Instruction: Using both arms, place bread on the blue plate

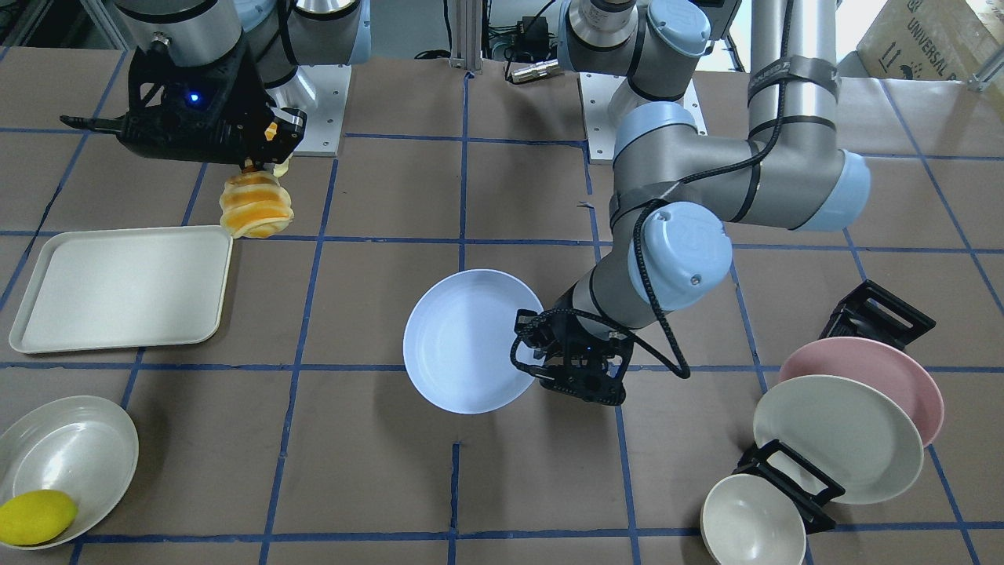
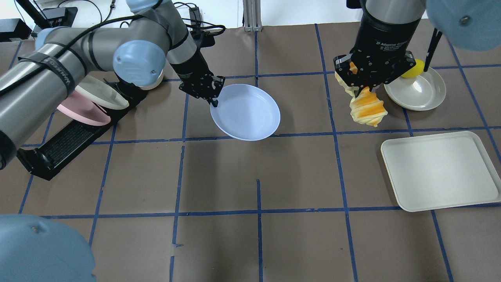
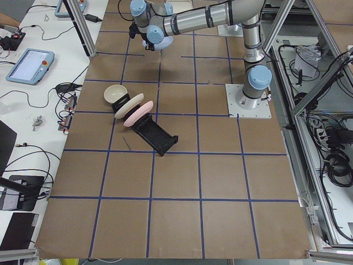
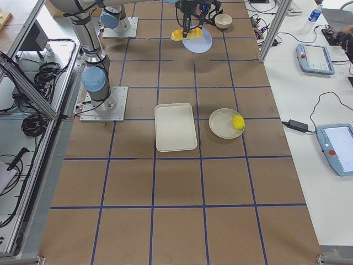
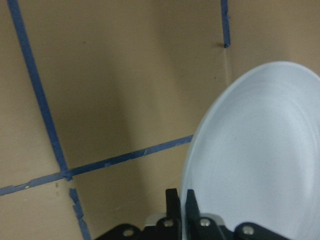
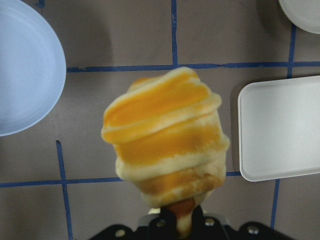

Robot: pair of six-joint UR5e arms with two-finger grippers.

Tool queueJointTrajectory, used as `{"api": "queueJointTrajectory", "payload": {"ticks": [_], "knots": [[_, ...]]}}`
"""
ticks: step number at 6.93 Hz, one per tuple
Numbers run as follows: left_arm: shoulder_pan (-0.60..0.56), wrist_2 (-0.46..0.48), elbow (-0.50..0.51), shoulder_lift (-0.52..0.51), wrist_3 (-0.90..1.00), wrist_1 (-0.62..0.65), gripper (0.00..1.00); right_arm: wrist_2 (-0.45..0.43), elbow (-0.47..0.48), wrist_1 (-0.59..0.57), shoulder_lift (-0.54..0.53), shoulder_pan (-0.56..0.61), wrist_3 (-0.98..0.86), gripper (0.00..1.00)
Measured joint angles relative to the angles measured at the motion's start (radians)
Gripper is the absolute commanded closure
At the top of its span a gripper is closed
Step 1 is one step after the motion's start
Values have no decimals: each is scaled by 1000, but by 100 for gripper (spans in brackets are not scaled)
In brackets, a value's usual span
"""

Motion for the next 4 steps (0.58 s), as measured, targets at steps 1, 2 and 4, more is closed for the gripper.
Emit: {"api": "queueJointTrajectory", "payload": {"ticks": [1, 2, 4], "knots": [[-12, -5, -7, -32, -9, 39, 88, -3, 3, -21, 5, 9, 1, 91], [-12, -9, -14, -53, -13, 64, 88, -4, 5, -49, 20, 20, 3, 91], [-10, -14, -23, -97, -29, 122, 45, -9, 13, -133, 77, 62, 56, 91]]}}
